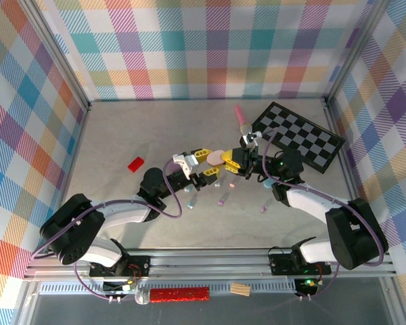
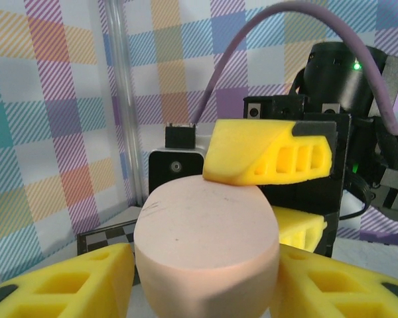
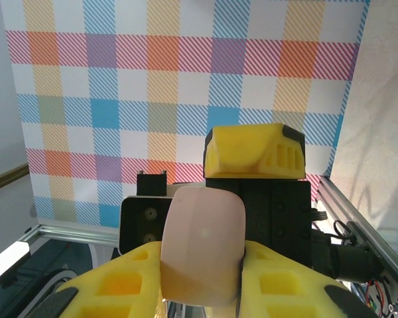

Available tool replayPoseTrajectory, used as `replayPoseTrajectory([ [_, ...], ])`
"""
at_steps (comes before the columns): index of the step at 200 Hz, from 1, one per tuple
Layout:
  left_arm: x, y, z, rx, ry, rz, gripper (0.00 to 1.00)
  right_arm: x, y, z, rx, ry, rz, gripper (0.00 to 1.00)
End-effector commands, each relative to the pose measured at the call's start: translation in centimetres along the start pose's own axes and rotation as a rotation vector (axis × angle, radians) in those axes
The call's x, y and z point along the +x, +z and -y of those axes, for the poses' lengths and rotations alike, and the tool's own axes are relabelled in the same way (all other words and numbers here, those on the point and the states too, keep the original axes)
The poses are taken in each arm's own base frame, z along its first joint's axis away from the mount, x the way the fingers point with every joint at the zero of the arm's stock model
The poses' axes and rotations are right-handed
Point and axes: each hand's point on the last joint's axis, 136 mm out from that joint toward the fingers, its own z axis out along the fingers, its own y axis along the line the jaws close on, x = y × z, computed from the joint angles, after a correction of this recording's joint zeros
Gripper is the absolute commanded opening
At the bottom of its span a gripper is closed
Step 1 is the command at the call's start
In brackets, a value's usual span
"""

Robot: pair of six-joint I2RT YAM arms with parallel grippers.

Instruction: Insert the wireless bluetooth earbuds into the charging case

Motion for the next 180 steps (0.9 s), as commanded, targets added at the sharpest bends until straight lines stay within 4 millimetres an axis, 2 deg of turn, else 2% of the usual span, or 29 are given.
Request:
replayPoseTrajectory([
  [1, -2.6, 0.6, 0.4, 0.024, 0.024, 0.089, 0.49, 0.2, -0.1, -0.8, -0.037, -0.036, -0.002, 0.06],
  [55, -2.5, 1.0, 0.6, 0.045, 0.004, 0.089, 0.44, 0.3, -0.1, -0.5, -0.03, -0.032, -0.007, 0.05],
  [106, -2.2, 1.0, 0.7, 0.054, -0.001, 0.079, 0.35, 0.2, -0.1, -0.6, -0.027, -0.049, -0.001, 0.08],
  [115, -2.2, 1.0, 0.8, 0.057, -0.001, 0.077, 0.34, 0.3, -0.1, -0.6, -0.019, -0.055, -0.001, 0.15],
  [135, -2.0, 0.9, 1.1, 0.072, -0.004, 0.056, 0.32, 0.5, -0.1, -0.6, 0.019, -0.086, -0.003, 0.49],
  [146, -1.6, 0.9, 1.4, 0.09, -0.005, 0.019, 0.32, 0.6, -0.2, -0.7, 0.059, -0.108, -0.002, 0.62],
  [165, -1.4, 0.5, 2.1, 0.121, -0.005, -0.042, 0.32, 1.0, -0.6, -0.6, 0.172, -0.166, 0.003, 0.77],
  [180, -1.3, 0.1, 2.2, 0.122, -0.022, -0.093, 0.32, 1.3, -1.4, -0.6, 0.293, -0.253, 0.015, 0.84],
])
